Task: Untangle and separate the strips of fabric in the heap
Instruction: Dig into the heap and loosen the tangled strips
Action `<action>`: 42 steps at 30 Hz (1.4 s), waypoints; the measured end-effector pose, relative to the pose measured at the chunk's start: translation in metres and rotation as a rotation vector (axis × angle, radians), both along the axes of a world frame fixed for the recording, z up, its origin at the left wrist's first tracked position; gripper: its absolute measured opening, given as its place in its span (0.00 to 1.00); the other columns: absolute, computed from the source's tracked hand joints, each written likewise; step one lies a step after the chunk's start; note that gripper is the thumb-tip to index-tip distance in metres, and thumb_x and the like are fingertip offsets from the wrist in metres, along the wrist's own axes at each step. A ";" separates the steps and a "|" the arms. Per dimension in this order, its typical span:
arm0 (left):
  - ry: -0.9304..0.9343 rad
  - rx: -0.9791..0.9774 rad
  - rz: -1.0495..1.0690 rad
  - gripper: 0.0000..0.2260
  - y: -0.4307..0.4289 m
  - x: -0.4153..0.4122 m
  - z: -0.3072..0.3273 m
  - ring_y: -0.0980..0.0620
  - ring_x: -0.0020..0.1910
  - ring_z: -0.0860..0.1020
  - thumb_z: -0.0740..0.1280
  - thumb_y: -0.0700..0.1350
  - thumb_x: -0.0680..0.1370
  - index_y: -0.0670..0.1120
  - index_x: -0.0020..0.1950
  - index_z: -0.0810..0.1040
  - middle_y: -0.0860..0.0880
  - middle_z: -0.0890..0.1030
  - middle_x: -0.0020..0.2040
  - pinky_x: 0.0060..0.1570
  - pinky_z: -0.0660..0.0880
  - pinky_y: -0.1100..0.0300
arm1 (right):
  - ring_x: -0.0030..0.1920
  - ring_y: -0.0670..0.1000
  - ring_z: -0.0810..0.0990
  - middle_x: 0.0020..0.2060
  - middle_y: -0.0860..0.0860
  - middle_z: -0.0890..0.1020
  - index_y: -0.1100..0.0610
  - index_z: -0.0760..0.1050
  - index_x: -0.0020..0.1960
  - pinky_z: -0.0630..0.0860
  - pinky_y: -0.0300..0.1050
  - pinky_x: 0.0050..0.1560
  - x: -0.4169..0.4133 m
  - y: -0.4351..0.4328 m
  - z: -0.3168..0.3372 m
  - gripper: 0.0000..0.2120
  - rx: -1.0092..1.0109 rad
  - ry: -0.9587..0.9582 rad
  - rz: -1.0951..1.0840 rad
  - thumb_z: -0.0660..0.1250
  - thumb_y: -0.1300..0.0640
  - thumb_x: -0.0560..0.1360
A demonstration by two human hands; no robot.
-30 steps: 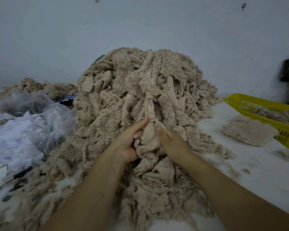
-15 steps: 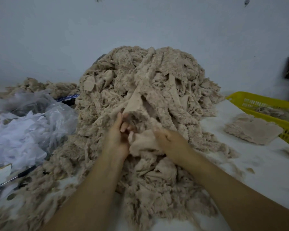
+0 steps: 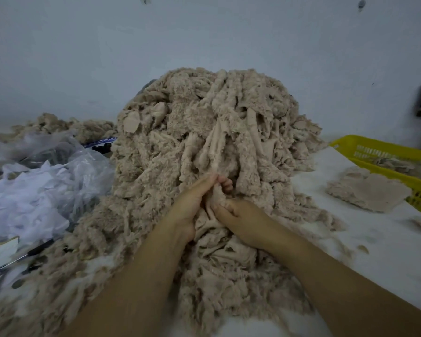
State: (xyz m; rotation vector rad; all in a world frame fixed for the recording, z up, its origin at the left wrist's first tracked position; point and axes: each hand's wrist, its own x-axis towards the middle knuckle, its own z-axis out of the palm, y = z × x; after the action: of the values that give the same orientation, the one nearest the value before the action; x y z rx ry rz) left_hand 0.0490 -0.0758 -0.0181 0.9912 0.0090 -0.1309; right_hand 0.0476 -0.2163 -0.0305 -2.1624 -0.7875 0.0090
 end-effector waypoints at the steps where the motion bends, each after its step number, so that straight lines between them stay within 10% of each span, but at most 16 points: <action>1: -0.018 -0.046 0.033 0.11 0.000 0.002 -0.001 0.52 0.43 0.85 0.70 0.48 0.74 0.44 0.36 0.86 0.46 0.85 0.41 0.42 0.81 0.60 | 0.25 0.41 0.66 0.23 0.39 0.69 0.50 0.59 0.31 0.60 0.37 0.28 0.000 0.000 0.001 0.22 -0.003 -0.004 0.001 0.58 0.49 0.83; 5: -0.012 -0.231 0.214 0.22 0.015 0.007 0.005 0.55 0.34 0.83 0.62 0.46 0.82 0.46 0.28 0.81 0.50 0.82 0.35 0.37 0.78 0.62 | 0.30 0.41 0.68 0.31 0.44 0.69 0.47 0.61 0.31 0.62 0.37 0.32 -0.012 0.009 0.002 0.22 -0.136 -0.209 0.123 0.51 0.41 0.82; 8: 0.047 -0.314 0.266 0.14 0.031 0.010 0.006 0.52 0.39 0.82 0.60 0.47 0.82 0.43 0.41 0.78 0.47 0.81 0.42 0.39 0.79 0.58 | 0.36 0.42 0.73 0.36 0.45 0.75 0.49 0.70 0.37 0.70 0.44 0.37 -0.015 0.014 -0.002 0.19 -0.080 -0.212 0.066 0.54 0.43 0.82; 11: 0.065 -0.017 0.052 0.27 0.017 0.004 0.003 0.45 0.53 0.83 0.57 0.61 0.81 0.41 0.63 0.79 0.42 0.83 0.57 0.48 0.81 0.54 | 0.37 0.47 0.76 0.36 0.48 0.78 0.53 0.73 0.38 0.70 0.34 0.35 0.001 0.002 0.008 0.23 0.240 -0.012 -0.272 0.54 0.39 0.81; 15: -0.045 0.516 -0.117 0.29 -0.007 -0.010 0.000 0.57 0.56 0.82 0.67 0.75 0.66 0.60 0.59 0.83 0.57 0.84 0.57 0.57 0.78 0.60 | 0.41 0.44 0.79 0.40 0.45 0.81 0.50 0.78 0.43 0.72 0.37 0.40 0.017 -0.015 0.008 0.18 0.549 0.205 -0.467 0.57 0.40 0.81; 18: -0.067 0.693 -0.129 0.32 -0.008 -0.009 -0.006 0.55 0.59 0.81 0.73 0.67 0.67 0.55 0.68 0.77 0.56 0.82 0.62 0.62 0.76 0.57 | 0.41 0.41 0.79 0.39 0.42 0.80 0.49 0.78 0.44 0.74 0.41 0.41 0.022 -0.014 0.008 0.17 0.651 0.297 -0.517 0.58 0.40 0.81; 22: -0.024 0.698 -0.146 0.04 -0.008 -0.005 -0.009 0.60 0.44 0.84 0.70 0.48 0.79 0.53 0.53 0.82 0.57 0.86 0.46 0.39 0.78 0.69 | 0.49 0.49 0.78 0.51 0.49 0.79 0.52 0.76 0.61 0.76 0.50 0.56 0.032 -0.018 0.005 0.21 0.783 0.435 -0.617 0.57 0.39 0.80; 25: 0.001 0.593 -0.178 0.09 -0.005 -0.005 -0.006 0.69 0.37 0.81 0.69 0.50 0.79 0.58 0.40 0.84 0.67 0.83 0.37 0.34 0.75 0.74 | 0.58 0.55 0.79 0.61 0.52 0.79 0.54 0.75 0.66 0.76 0.55 0.62 0.033 -0.024 0.003 0.27 0.878 0.580 -0.647 0.57 0.36 0.79; 28: 0.072 0.333 -0.125 0.07 0.001 -0.008 0.000 0.56 0.41 0.85 0.72 0.53 0.73 0.52 0.46 0.86 0.55 0.87 0.42 0.38 0.81 0.62 | 0.62 0.54 0.77 0.64 0.50 0.78 0.50 0.75 0.67 0.73 0.57 0.65 0.023 -0.021 0.005 0.35 0.824 0.564 -0.595 0.54 0.27 0.73; 33: 0.068 -0.046 -0.006 0.17 0.007 -0.003 0.000 0.47 0.46 0.85 0.69 0.52 0.75 0.43 0.57 0.85 0.43 0.85 0.49 0.48 0.82 0.54 | 0.47 0.35 0.79 0.46 0.33 0.80 0.34 0.76 0.50 0.73 0.31 0.47 -0.003 -0.011 0.009 0.25 0.413 0.343 -0.196 0.53 0.20 0.67; 37: 0.016 -0.218 0.094 0.15 0.015 0.001 0.000 0.48 0.47 0.85 0.66 0.52 0.77 0.45 0.54 0.87 0.45 0.85 0.49 0.50 0.82 0.52 | 0.29 0.41 0.70 0.34 0.44 0.74 0.53 0.71 0.42 0.64 0.33 0.27 -0.004 -0.011 -0.001 0.18 0.123 0.228 -0.029 0.62 0.39 0.78; 42: 0.006 -0.361 0.267 0.14 0.024 0.004 0.000 0.48 0.48 0.86 0.62 0.48 0.82 0.44 0.52 0.87 0.45 0.86 0.50 0.43 0.83 0.50 | 0.32 0.44 0.72 0.28 0.42 0.73 0.54 0.68 0.38 0.67 0.37 0.34 0.009 -0.018 0.000 0.13 0.400 0.431 -0.170 0.62 0.49 0.78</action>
State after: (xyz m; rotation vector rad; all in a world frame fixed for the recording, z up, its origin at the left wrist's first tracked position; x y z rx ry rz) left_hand 0.0531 -0.0521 -0.0180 0.6211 0.1186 0.1076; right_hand 0.0567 -0.2347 -0.0301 -1.7514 -0.3216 0.2061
